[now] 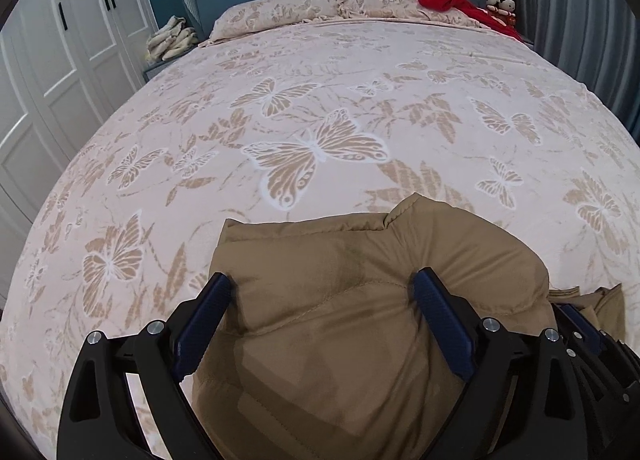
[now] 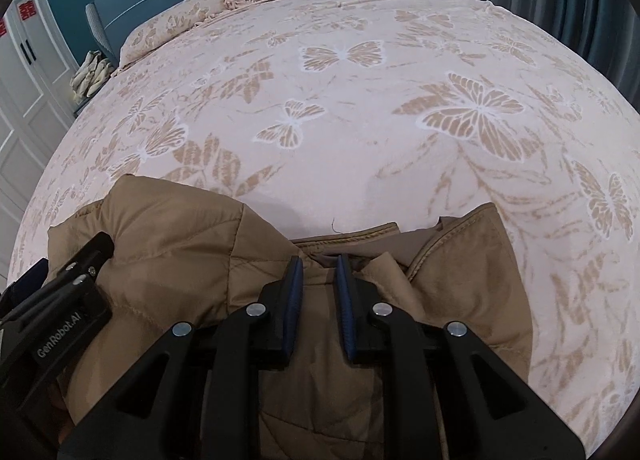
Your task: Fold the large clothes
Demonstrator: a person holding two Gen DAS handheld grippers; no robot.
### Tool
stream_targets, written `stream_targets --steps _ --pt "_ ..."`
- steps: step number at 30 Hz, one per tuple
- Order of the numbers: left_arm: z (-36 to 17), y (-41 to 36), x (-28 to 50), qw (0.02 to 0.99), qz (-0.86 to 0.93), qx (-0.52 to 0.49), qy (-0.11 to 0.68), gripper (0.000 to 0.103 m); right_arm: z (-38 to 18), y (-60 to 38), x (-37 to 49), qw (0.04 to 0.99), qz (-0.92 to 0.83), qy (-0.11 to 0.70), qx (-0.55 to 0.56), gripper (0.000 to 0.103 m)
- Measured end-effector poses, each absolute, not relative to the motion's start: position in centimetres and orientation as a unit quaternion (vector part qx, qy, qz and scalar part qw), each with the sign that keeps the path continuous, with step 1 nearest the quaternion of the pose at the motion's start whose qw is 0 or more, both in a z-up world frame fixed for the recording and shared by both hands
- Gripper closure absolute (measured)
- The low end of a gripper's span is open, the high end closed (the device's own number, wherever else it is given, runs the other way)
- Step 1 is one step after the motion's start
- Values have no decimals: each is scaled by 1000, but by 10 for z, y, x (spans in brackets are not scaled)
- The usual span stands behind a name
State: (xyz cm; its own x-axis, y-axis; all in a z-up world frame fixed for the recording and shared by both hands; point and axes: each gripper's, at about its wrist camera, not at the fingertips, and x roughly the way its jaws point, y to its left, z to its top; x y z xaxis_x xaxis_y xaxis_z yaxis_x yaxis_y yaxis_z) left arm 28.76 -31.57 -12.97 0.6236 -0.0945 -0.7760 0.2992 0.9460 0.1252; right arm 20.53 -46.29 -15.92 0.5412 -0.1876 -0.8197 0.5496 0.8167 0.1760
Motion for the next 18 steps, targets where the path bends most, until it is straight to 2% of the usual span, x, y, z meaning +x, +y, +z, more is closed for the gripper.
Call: stream_targets --steps 18 --pt "-147 -322 289 897 -103 128 410 10 -167 -462 206 861 -225 406 206 87"
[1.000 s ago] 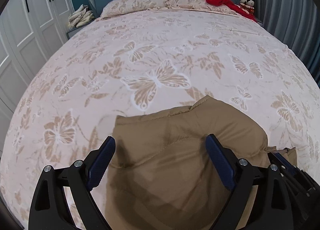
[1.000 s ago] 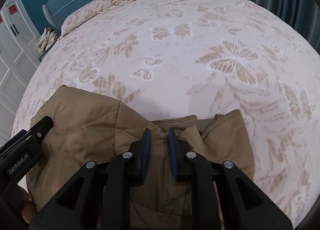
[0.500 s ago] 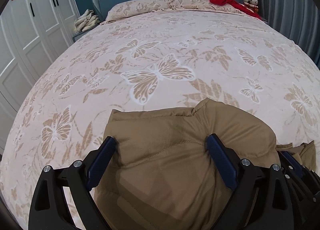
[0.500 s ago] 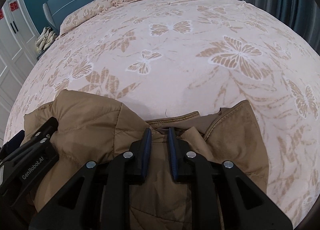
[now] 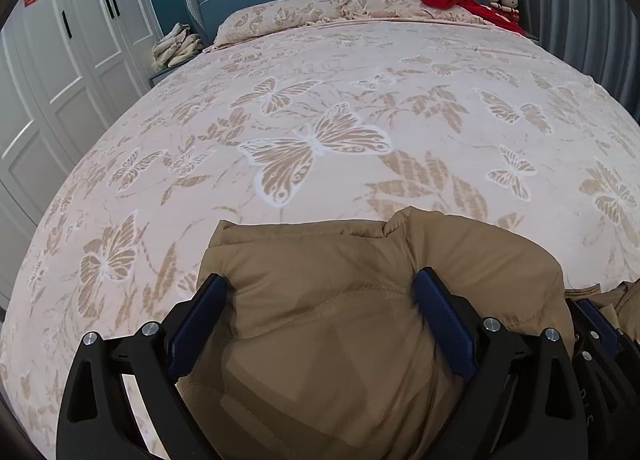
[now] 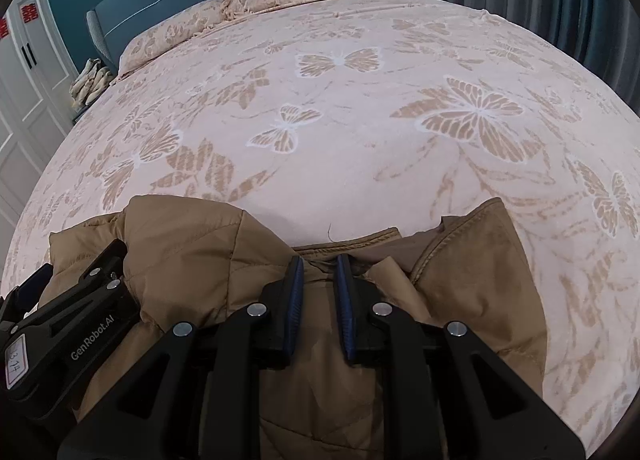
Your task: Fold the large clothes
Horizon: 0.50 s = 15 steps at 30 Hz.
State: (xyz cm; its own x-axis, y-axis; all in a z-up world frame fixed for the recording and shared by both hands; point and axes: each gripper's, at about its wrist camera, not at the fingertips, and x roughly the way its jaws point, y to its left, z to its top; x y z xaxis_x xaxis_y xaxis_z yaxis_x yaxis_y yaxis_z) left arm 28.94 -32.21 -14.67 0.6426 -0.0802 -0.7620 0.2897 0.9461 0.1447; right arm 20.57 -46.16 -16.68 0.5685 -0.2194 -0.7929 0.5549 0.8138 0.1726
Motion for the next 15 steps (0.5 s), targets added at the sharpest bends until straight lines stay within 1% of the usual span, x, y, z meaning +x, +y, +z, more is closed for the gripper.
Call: stream_targets --steps 3,4,5,6,7,8,10,12,14,15 --pt "-129 -299 289 885 -136 77 439 10 -151 -465 196 859 -219 406 221 85" --pt "-123 -289 287 879 -144 62 450 10 -142 -465 187 859 -220 404 226 81" --pt "-116 -276 284 874 -152 43 460 10 -130 -465 171 858 -219 396 242 66" --pt "-109 -263 279 869 -159 26 467 10 -123 -465 159 858 -220 391 252 56" --pt "-104 -246 274 864 -163 11 477 10 -114 -465 141 856 -222 386 263 38" --pt "-102 -234 269 858 -164 4 487 10 -111 -464 129 853 -227 387 266 33" --pt "-108 -210 259 838 -167 -6 520 10 -109 -463 98 842 -229 410 267 33" --pt "-118 -183 250 809 -190 -53 553 10 -116 -464 75 826 -224 432 286 31" --pt "-129 -168 243 777 -208 -102 585 10 -129 -468 54 808 -202 442 334 27" --pt "-137 -162 239 758 -217 -130 601 10 -139 -470 42 794 -182 439 379 27"
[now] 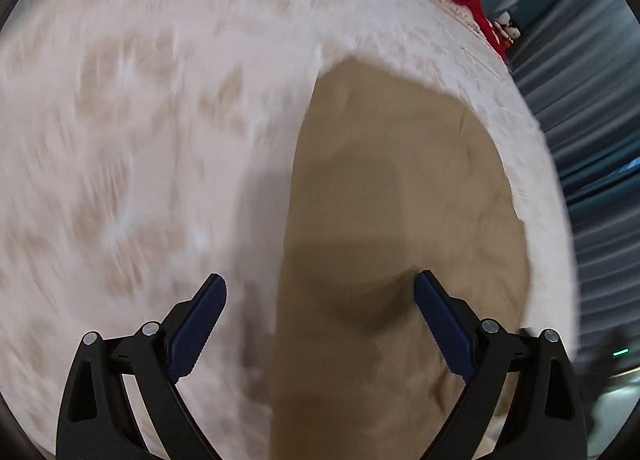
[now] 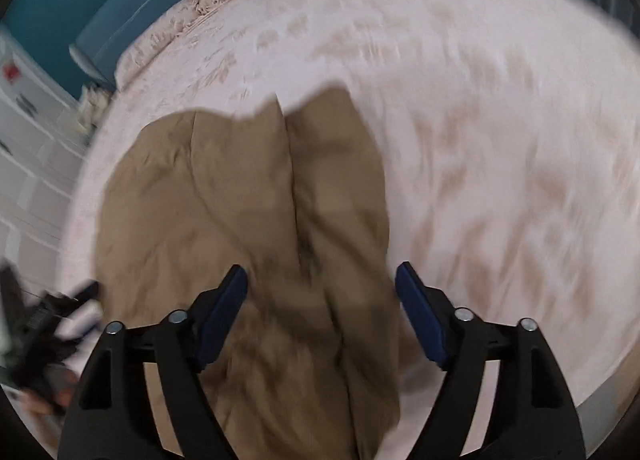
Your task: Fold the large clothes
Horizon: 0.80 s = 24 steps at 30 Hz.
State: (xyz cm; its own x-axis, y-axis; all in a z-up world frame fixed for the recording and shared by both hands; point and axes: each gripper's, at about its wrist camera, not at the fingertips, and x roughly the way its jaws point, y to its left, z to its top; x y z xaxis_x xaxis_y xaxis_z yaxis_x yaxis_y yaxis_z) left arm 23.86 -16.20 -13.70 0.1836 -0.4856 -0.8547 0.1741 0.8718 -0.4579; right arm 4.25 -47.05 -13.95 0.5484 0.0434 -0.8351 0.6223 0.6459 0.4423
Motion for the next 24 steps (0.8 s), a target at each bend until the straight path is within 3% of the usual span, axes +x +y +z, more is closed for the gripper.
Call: stream_targets --steps 3,6,9,11,14,17,24 --pt "-161 -158 226 701 -258 -195 635 10 -167 -468 35 761 -134 443 454 25" --pt "-172 -162 218 681 -276 -228 639 7 -172 -460 37 769 -128 426 459 22" --pt "-166 -168 216 692 -279 -223 627 10 -171 -455 48 766 -114 421 472 38" --pt "-159 -170 215 700 -285 -212 619 20 -165 -451 56 769 -107 419 470 61" --pt "-137 -170 215 729 -313 -162 586 35 -142 -437 72 797 -116 428 410 78" --pt "-115 -161 223 756 -328 -133 550 43 -125 -416 90 823 -124 430 351 84" --pt "-79 -105 265 822 -296 -84 479 46 -95 -338 177 875 -75 417 233 86"
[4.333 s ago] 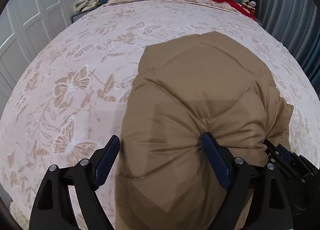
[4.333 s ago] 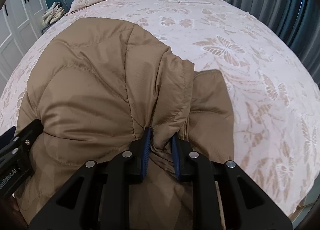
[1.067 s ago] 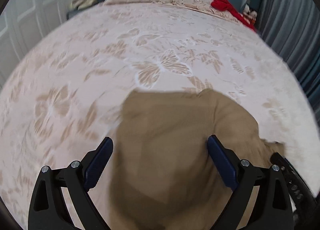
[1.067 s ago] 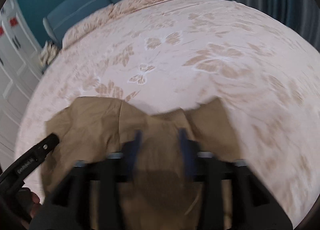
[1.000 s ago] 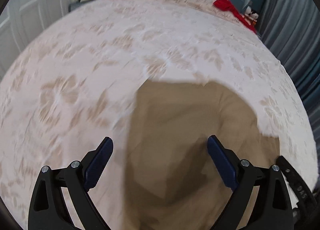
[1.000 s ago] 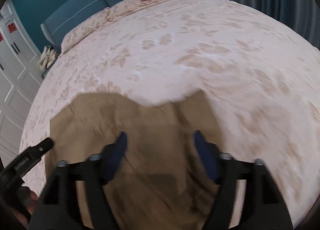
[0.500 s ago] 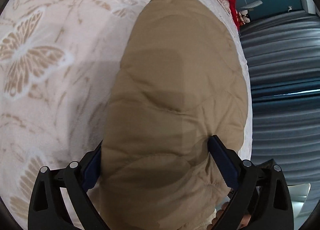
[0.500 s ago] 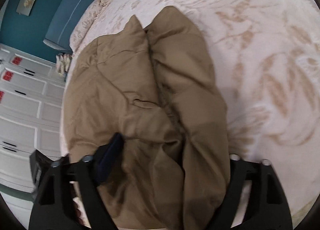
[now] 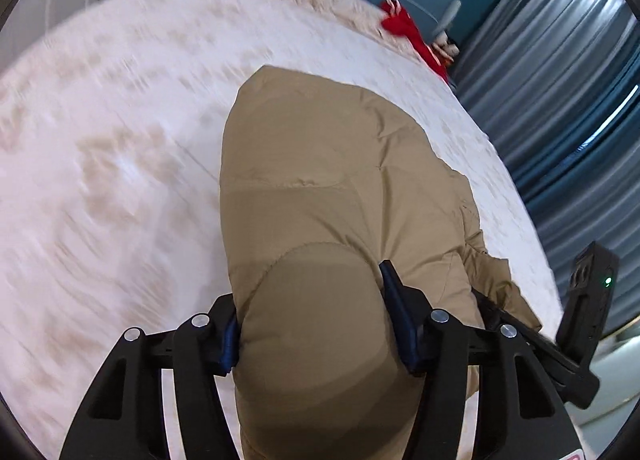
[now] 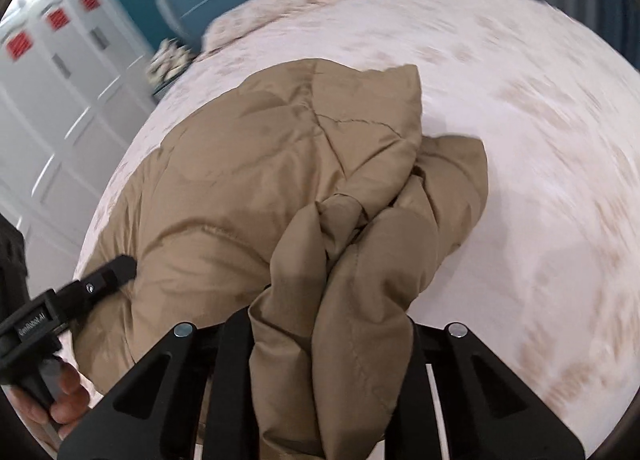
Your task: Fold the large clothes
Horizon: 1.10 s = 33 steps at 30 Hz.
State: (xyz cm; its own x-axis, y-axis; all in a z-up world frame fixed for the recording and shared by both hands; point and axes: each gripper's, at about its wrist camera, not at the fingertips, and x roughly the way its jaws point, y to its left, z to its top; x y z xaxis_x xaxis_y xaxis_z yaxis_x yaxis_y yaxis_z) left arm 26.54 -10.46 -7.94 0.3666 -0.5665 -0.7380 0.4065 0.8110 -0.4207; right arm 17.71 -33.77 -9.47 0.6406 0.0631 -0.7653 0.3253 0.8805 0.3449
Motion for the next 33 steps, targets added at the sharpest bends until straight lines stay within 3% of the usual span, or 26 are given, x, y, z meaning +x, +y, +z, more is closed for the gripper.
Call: stream_targets --steps 7,13,15,20,24,26,28,30,32,33 --pt "-95 -44 331 850 -235 -69 466 46 -101 -277 273 891 -33 418 173 86" --pt "-119 -32 341 850 -220 -67 474 44 -126 -254 296 891 -38 442 99 84" --pt "-125 -34 334 855 -215 -55 469 42 -134 -258 290 888 -41 447 99 81" --pt "-123 -34 335 859 -184 -40 476 31 -132 -261 286 876 -56 465 111 57" --pt "-93 -28 320 872 -138 23 469 29 -109 -277 256 860 -52 481 162 50" --pt "-72 -22 307 883 -105 56 455 26 -90 -281 229 865 -75 470 157 41" --pt "-54 -16 296 887 -85 65 449 26 -72 -283 208 874 -98 453 146 41" --pt "-39 -17 285 890 -84 61 444 26 -51 -281 188 886 -104 427 148 57" --pt "-30 -26 277 894 -82 71 435 26 -38 -273 186 888 -87 425 154 86" --pt "-28 -34 275 895 -82 80 431 26 -35 -269 189 887 -78 427 155 89"
